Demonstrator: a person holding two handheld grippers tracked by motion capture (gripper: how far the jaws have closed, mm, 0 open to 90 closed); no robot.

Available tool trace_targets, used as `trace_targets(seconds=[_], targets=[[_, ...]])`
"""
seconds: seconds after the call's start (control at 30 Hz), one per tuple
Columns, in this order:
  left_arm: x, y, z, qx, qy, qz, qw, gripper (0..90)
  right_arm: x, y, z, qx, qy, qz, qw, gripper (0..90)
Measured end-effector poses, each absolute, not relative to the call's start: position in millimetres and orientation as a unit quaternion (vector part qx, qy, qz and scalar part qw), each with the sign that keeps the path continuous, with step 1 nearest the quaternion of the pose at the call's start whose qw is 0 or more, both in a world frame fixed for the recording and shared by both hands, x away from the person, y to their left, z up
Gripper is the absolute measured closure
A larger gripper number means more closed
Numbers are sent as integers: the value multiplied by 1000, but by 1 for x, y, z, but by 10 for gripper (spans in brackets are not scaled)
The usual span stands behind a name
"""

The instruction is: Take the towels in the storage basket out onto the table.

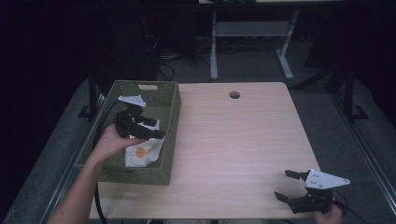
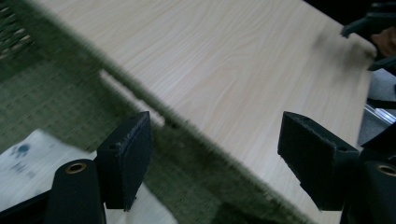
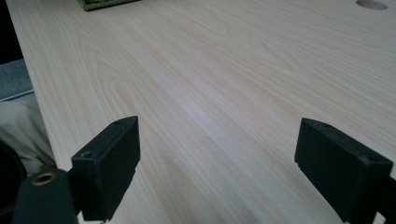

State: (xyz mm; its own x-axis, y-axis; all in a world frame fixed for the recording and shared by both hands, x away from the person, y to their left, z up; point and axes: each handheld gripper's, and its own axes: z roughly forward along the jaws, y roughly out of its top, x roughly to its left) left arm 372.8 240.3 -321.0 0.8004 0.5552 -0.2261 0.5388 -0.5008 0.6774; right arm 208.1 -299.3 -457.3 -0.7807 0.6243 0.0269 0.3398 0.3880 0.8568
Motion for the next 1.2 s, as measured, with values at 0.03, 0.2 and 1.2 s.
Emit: trace_targets(seconds=[0.03,0.2,1.2], targets=[[374,243,-322,865,321,12,386,261,208,-299,-457,295,819,468,151,138],[378,253,-327,863,340,19,372,260,208,-299,-457,294,819,469,151,138],[406,275,-383,844,504,37,178,249,207,-298,-456,287,824,463,157,138]])
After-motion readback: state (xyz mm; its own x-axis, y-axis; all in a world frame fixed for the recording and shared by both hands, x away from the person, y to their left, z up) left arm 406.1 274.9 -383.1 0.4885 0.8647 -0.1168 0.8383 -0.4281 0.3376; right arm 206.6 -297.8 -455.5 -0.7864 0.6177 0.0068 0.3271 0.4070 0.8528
